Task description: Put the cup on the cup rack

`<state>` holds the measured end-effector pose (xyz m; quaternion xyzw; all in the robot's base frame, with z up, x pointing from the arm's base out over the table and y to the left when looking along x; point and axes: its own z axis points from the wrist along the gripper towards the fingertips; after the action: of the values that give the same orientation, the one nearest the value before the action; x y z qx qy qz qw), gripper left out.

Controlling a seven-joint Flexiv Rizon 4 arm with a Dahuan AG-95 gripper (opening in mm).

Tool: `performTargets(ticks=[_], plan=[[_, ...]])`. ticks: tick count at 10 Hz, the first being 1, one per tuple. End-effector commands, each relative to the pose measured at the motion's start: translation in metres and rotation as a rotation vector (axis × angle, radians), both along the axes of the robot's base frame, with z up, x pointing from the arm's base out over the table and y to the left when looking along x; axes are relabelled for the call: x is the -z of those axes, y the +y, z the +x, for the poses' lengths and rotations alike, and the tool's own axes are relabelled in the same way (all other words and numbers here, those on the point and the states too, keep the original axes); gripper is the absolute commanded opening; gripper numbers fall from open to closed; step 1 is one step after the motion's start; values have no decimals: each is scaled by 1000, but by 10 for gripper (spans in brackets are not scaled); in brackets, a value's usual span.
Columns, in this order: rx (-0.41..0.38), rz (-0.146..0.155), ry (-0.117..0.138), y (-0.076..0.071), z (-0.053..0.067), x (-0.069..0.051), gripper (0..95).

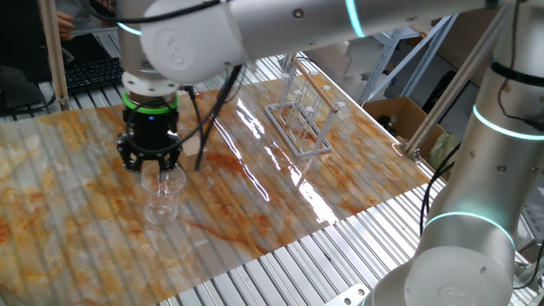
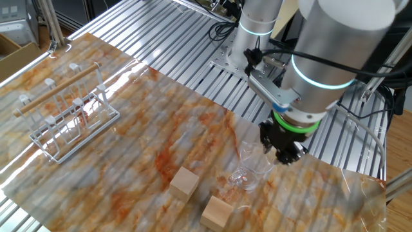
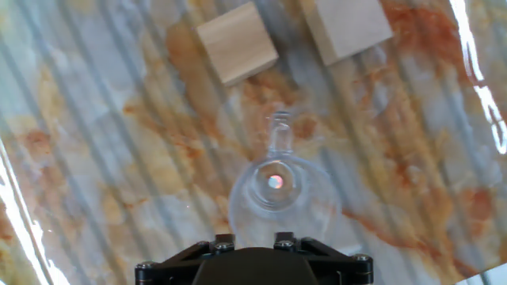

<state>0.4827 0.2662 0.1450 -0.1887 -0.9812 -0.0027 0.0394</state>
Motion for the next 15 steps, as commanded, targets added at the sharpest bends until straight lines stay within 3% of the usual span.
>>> performTargets(ticks=[1, 15], plan=[[-11, 9, -2, 3, 0, 3, 380], [-33, -24, -23, 10, 6, 32, 380]])
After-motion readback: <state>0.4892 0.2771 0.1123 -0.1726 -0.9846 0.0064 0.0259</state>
